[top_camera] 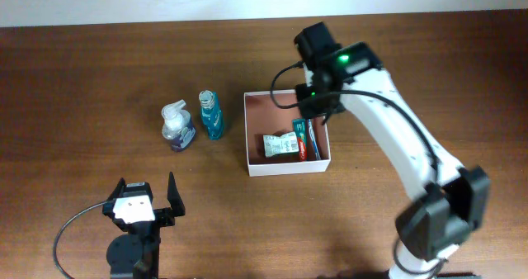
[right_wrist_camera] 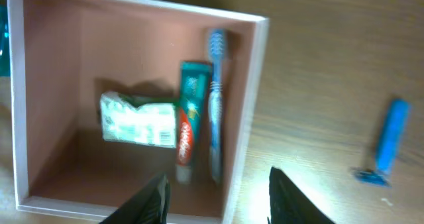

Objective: Pack container
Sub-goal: 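Release the toothbrush and move the right gripper to the blue razor, then lower the right gripper and grasp the blue razor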

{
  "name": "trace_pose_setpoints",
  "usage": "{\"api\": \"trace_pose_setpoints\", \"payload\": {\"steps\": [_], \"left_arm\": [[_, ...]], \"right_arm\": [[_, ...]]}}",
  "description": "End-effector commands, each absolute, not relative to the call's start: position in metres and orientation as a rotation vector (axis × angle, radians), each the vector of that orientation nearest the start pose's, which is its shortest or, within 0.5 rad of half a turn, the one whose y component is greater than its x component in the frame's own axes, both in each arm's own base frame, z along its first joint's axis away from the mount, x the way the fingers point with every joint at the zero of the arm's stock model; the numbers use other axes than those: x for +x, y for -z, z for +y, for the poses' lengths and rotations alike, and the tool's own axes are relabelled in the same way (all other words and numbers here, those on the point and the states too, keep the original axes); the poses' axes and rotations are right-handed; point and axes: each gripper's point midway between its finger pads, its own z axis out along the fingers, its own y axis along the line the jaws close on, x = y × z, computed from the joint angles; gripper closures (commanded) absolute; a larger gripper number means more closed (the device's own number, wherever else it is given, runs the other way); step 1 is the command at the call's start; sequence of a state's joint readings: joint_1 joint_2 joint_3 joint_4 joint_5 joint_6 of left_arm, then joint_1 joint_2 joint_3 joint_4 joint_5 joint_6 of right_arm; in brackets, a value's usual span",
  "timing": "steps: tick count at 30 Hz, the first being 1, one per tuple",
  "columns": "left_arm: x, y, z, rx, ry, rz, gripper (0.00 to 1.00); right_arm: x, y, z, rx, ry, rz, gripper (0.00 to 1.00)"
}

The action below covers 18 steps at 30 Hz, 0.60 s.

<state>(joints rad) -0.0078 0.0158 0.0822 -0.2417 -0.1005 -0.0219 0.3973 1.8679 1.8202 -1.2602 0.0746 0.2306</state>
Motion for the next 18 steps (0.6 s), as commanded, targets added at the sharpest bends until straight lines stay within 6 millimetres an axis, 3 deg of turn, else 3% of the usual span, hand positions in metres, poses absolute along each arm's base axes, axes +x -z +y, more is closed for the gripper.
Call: {"api": "trace_pose_setpoints", "payload": {"steps": [1,9,14,18], "left_arm": [[0.238,-0.149,0.014,-0.064,-0.066,1.743,0.00],[0.238,-0.149,0.014,-0.064,-0.066,1.743,0.01],[0.238,-0.149,0.014,-0.064,-0.066,1.743,0.01],[0.238,-0.149,0.014,-0.064,-0.066,1.743,0.01]], "right_arm": [[0.379,-0.213,0.101,-0.117,0.098,2.801,0.57],[0.366,-0.197,0.031,0.106,0.175,2.913,0.54],[0.371,-0.169,-0.011,0.244,0.192,2.922,0.51],[0.371,-0.142,-0.029,0.202,0.146,2.947,0.48]]}}
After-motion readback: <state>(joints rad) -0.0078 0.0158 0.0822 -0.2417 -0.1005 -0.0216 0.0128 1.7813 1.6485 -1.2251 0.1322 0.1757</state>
